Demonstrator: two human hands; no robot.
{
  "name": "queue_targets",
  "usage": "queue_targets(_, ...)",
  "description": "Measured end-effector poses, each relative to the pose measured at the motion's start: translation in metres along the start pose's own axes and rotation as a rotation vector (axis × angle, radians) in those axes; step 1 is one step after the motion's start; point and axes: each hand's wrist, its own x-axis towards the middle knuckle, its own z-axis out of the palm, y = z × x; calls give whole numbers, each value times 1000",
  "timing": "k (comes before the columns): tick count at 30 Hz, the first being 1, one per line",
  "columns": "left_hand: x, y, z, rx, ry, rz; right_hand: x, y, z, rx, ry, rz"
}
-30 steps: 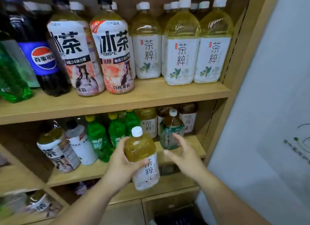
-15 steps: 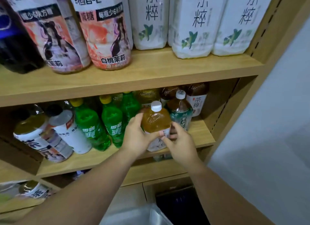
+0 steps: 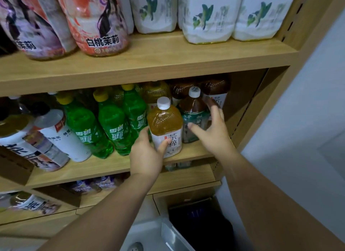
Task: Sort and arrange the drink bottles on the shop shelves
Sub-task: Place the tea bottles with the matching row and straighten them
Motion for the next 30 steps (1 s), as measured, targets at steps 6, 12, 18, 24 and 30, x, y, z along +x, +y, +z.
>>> queue_targets(6, 7, 3, 9, 8, 57, -52, 26, -13, 0, -89, -23, -3)
queue_targets(12, 17, 2, 18, 8, 68, -88, 8, -13, 1, -188, 57, -33)
queue_targets(18, 30, 5, 20, 30, 53, -150, -15, -9, -8, -108, 90, -120)
queue_targets(24, 1, 2, 14, -66, 175, -166, -33, -12, -22, -114, 38, -125)
queue_targets(30, -35, 12, 30, -130, -300, 179, -36, -17, -39, -136, -122, -123)
